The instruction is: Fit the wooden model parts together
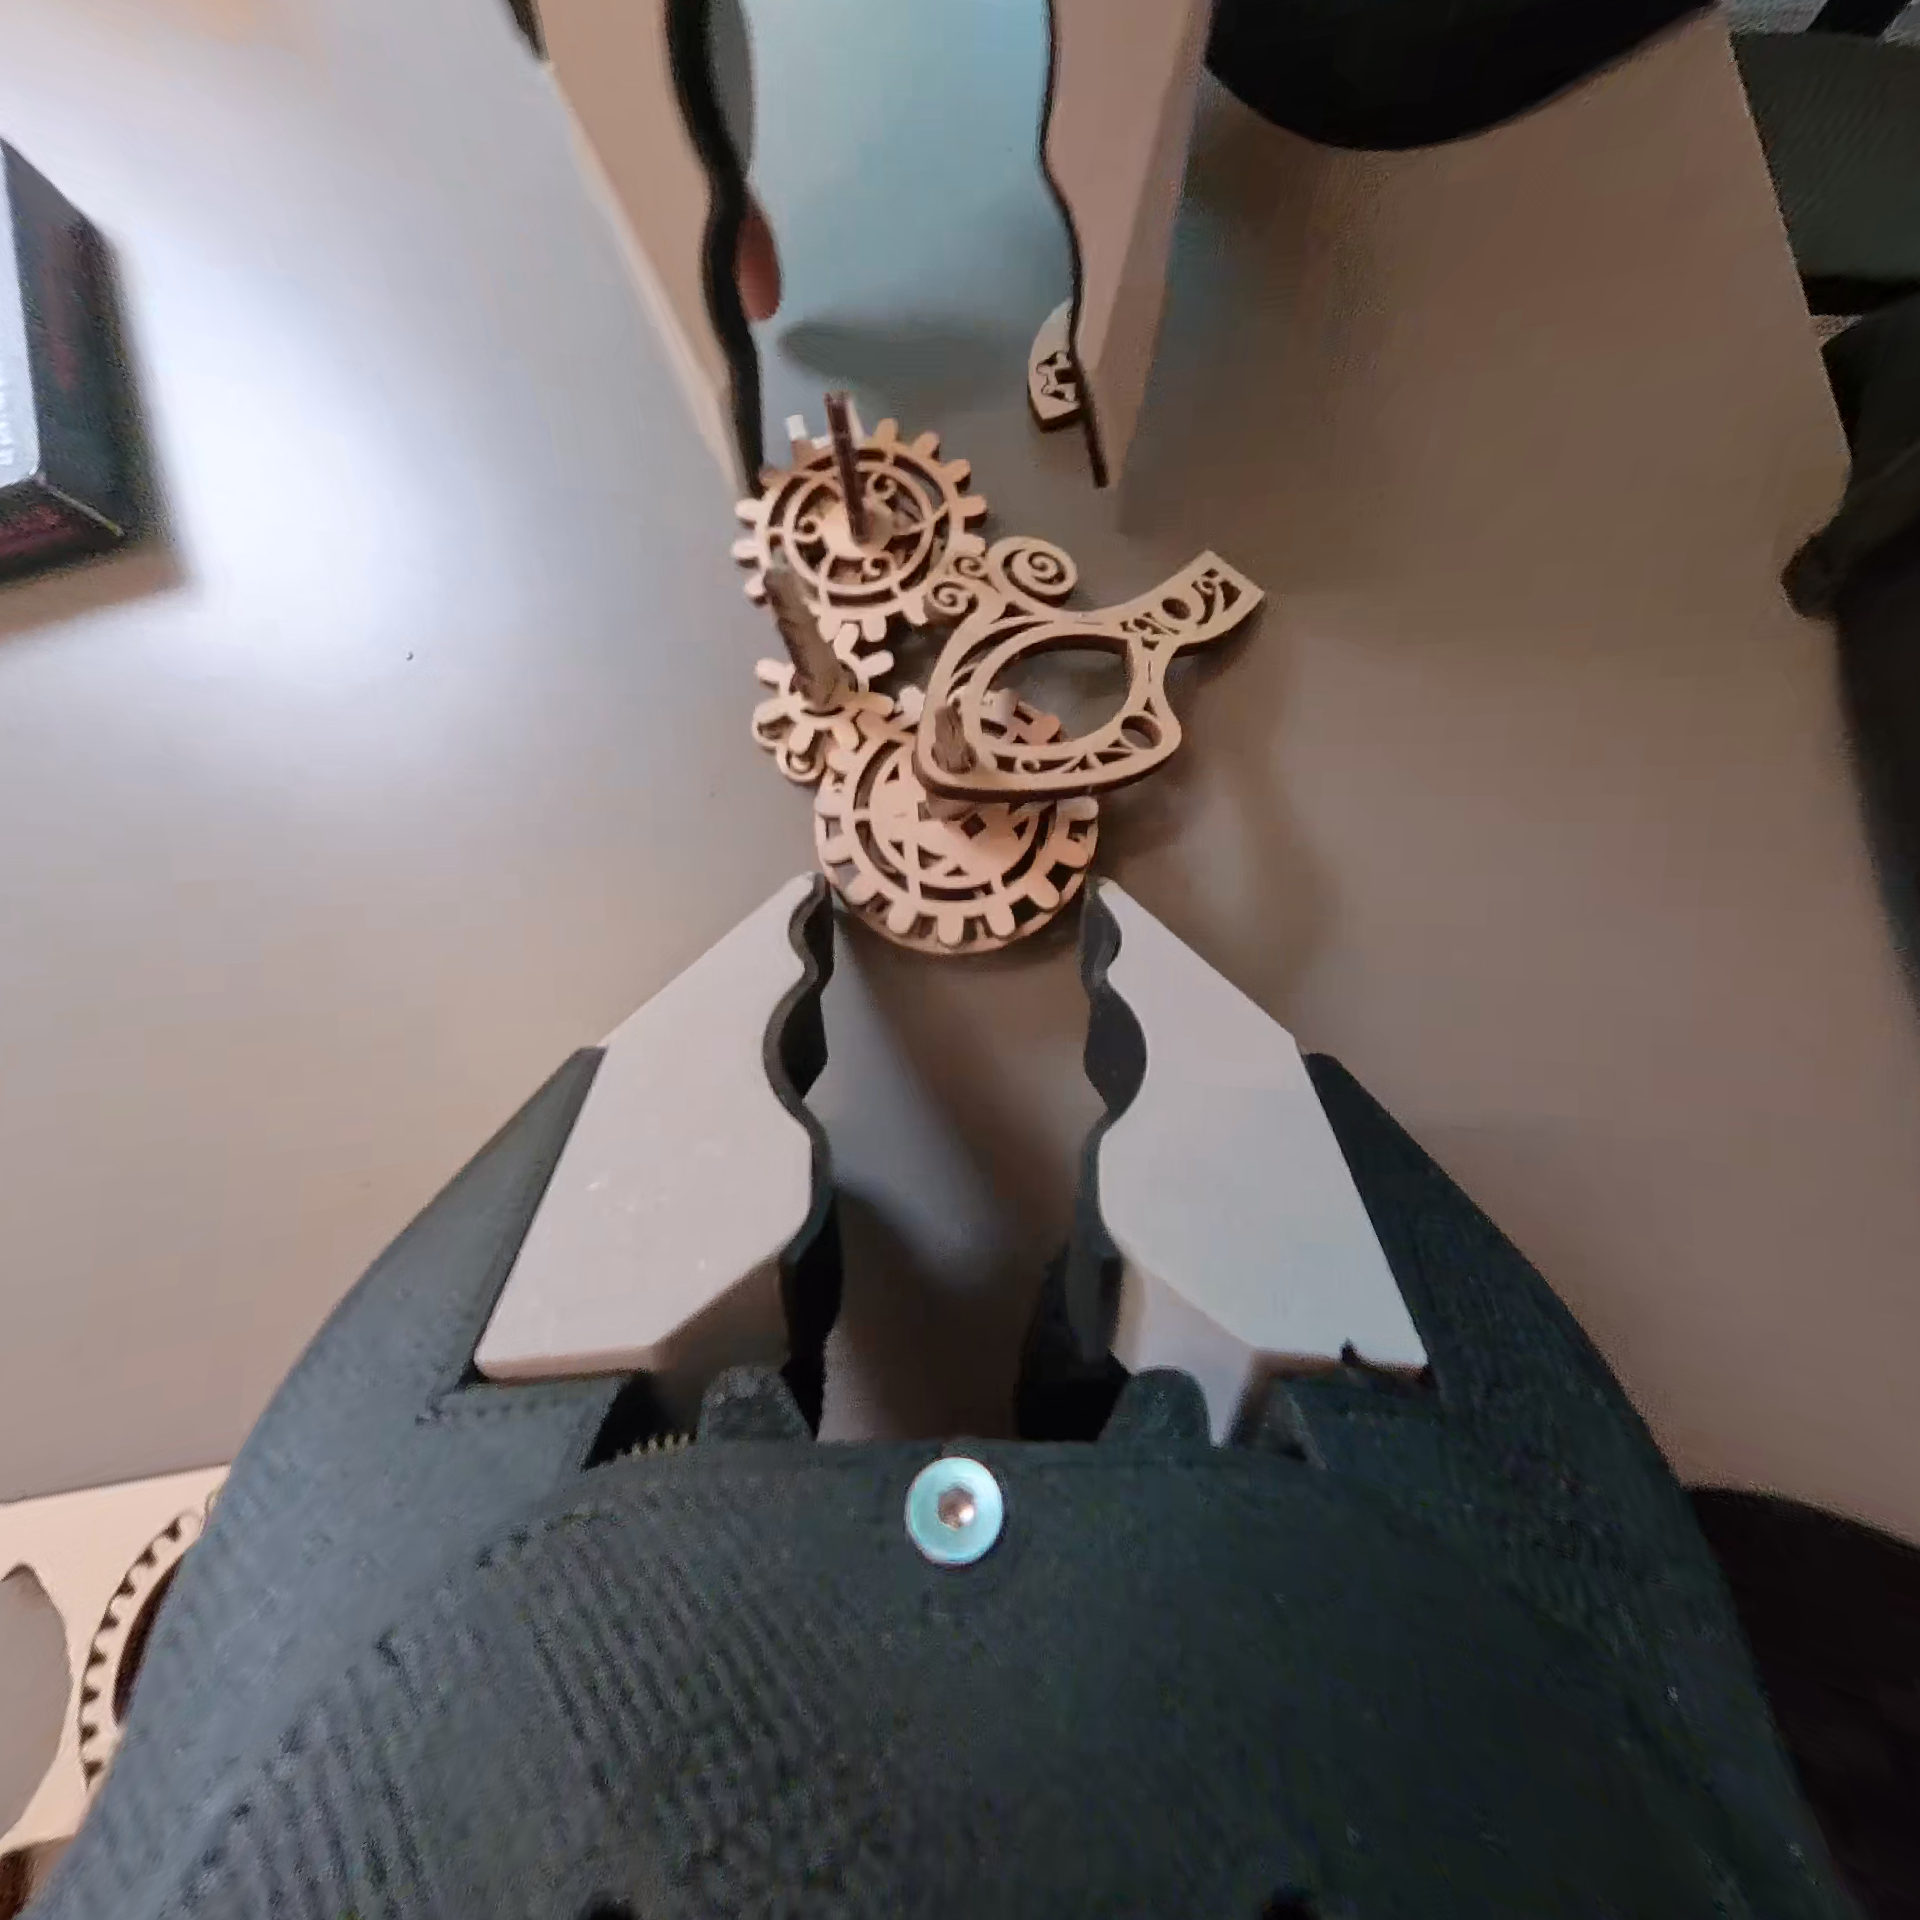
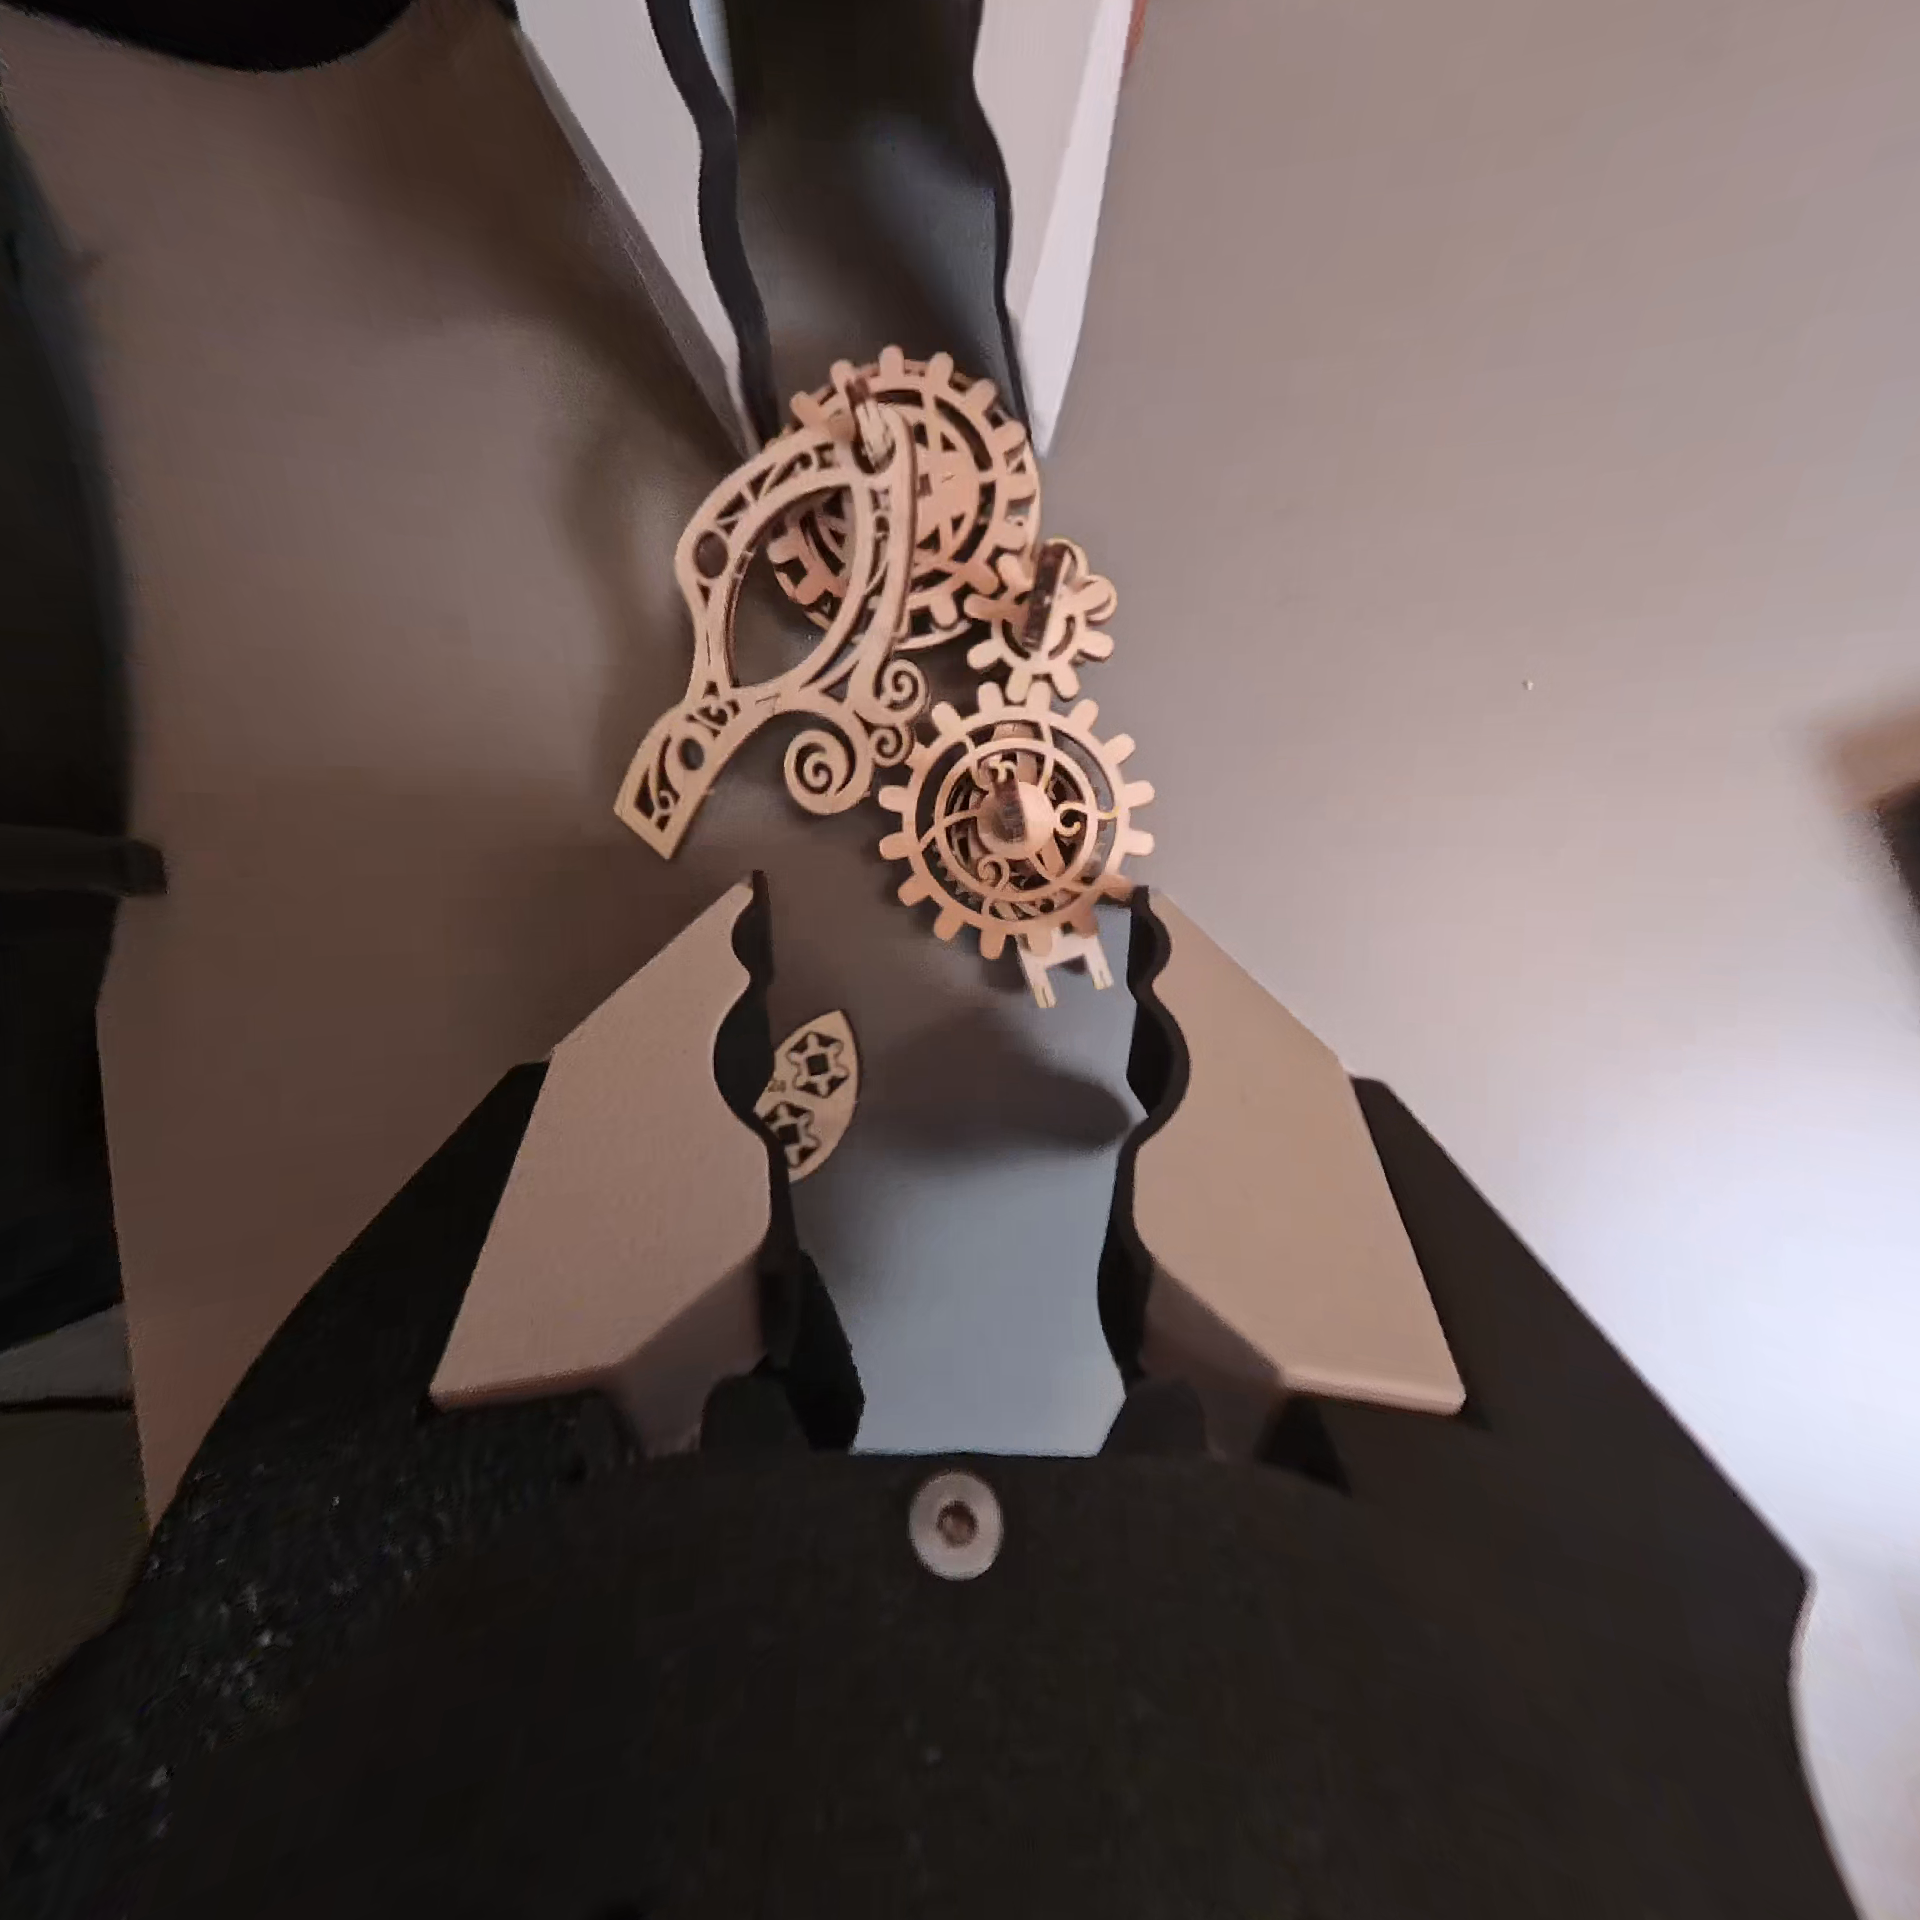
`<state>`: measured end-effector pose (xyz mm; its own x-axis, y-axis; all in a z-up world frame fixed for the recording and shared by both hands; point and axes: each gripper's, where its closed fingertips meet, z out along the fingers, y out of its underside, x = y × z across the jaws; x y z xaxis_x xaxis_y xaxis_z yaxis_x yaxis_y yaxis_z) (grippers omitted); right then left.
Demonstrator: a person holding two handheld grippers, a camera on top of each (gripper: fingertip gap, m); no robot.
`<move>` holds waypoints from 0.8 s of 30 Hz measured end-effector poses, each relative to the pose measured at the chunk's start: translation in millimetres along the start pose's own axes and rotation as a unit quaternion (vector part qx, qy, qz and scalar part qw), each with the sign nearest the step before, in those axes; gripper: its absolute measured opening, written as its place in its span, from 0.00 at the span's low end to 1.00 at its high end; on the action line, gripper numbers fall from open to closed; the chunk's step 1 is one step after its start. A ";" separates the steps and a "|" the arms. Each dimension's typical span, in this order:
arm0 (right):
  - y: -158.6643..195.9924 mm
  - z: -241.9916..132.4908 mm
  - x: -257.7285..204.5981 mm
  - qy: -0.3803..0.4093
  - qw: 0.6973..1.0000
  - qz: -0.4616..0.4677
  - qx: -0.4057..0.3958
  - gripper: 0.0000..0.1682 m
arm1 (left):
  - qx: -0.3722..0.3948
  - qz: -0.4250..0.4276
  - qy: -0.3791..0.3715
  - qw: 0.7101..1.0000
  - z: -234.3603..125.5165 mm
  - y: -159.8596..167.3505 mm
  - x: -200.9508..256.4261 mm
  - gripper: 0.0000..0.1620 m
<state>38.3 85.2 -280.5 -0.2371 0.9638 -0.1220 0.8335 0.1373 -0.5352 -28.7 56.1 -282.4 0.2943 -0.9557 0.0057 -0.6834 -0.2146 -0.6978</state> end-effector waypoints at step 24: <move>-15.7 -3.1 -46.9 0.112 0.993 0.032 -0.007 0.10 | 0.028 0.009 0.023 0.999 9.7 -7.5 5.0 0.32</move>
<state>37.9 38.5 -263.8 -0.0673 0.9972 0.0340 0.8502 0.0751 -0.5211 -15.7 54.9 -284.1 0.2507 -0.9677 0.0245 -0.6490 -0.1868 -0.7375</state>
